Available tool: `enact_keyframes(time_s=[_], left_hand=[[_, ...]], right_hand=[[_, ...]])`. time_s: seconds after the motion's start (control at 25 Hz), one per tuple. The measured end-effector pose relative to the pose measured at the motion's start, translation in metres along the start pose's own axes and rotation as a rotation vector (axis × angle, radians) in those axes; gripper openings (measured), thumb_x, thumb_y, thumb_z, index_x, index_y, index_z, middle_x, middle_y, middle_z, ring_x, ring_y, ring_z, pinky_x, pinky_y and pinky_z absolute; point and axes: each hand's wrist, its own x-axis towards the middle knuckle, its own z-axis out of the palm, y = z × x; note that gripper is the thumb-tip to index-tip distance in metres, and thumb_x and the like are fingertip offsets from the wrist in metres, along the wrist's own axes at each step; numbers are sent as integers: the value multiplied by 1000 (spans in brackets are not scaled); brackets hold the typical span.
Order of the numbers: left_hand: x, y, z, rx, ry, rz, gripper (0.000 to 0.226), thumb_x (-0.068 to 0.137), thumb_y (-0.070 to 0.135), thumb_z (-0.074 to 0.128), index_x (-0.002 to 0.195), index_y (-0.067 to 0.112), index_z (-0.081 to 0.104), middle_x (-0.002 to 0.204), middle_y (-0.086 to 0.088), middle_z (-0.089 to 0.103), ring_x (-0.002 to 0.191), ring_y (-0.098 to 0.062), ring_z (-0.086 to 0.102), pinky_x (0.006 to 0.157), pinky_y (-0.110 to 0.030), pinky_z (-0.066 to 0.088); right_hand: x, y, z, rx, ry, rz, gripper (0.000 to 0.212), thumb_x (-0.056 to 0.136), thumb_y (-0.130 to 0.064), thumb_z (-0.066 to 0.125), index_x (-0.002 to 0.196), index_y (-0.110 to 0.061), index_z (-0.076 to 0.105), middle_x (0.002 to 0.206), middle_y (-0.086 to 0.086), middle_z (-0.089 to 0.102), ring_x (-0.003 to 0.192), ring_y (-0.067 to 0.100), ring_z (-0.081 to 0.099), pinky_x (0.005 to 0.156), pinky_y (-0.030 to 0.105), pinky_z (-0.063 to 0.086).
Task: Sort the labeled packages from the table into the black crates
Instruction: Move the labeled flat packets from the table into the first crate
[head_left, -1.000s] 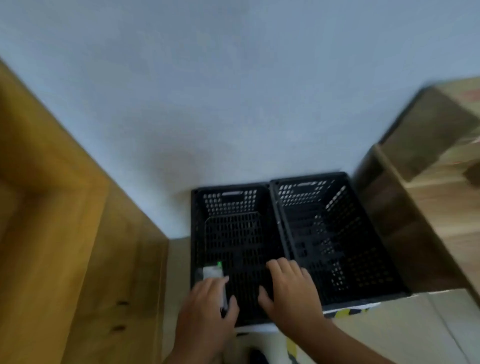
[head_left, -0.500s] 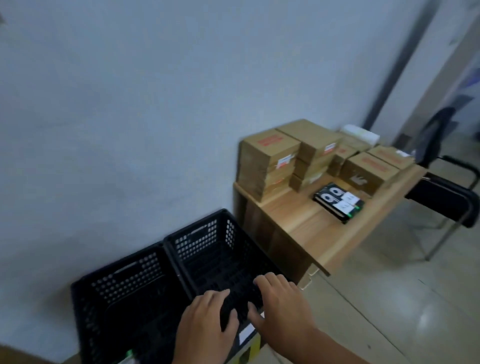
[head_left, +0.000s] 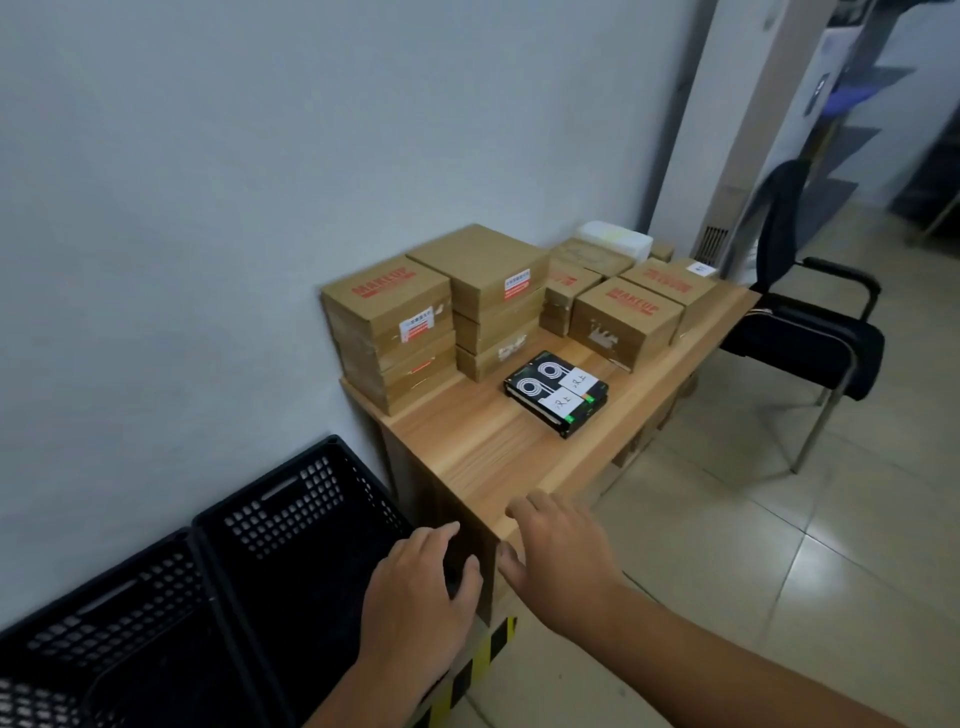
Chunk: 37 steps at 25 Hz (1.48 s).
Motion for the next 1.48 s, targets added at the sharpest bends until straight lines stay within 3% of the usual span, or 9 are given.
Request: enact_keyframes(time_s=[0.24,0.36,0.64,0.92,1.12,1.28,1.48], left_hand=[[44,57,26,5,-28,-14,51,99,58,44,146,38,46,136,24,52,122,2,46,97,-17,34],[75,63,39,-18,-40,-26,52,99,58,45,146,38,46,140,24,51,128,0,46,102,-20,35],[183,68,86,-65,0,-23,51,99,57,41,145,36,47,142,20,51,133,-5,45,110,-26,36],[259,77,111,11,16,-45,48,96,56,41,139,36,52,131,17,58,123,-8,52,104,-26,39],[309,94,135,97,4,-158,43,92,53,43,124,31,61,120,12,63,115,-14,58,99,-32,45],[340,124,160,181,49,-288,36,89,50,49,116,32,65,107,9,66,103,-19,64,86,-35,50],[353,158,183,222,52,-525,46,94,56,37,131,36,55,121,15,61,112,-11,57,94,-28,45]], right_hand=[[24,81,-12,11,9,39,43,98,-46,46,135,-24,51,131,-5,54,122,15,50,103,31,45],[46,105,-7,19,-7,30,55,98,-50,45,146,-24,41,145,-5,45,132,15,45,109,32,42],[137,161,2,-65,-88,26,52,94,-52,46,140,-27,44,138,-9,48,126,14,48,101,28,44],[219,209,11,-118,-184,22,56,94,-50,44,145,-27,39,142,-10,44,129,14,45,101,30,42],[278,259,27,-73,-246,-72,65,95,-53,44,154,-28,33,152,-8,39,137,15,42,109,32,40],[333,305,38,-30,-315,-228,66,95,-50,46,156,-30,27,157,-6,33,141,17,37,112,34,38],[372,345,39,12,-385,-413,68,99,-48,45,159,-26,22,162,-5,27,146,17,30,115,34,34]])
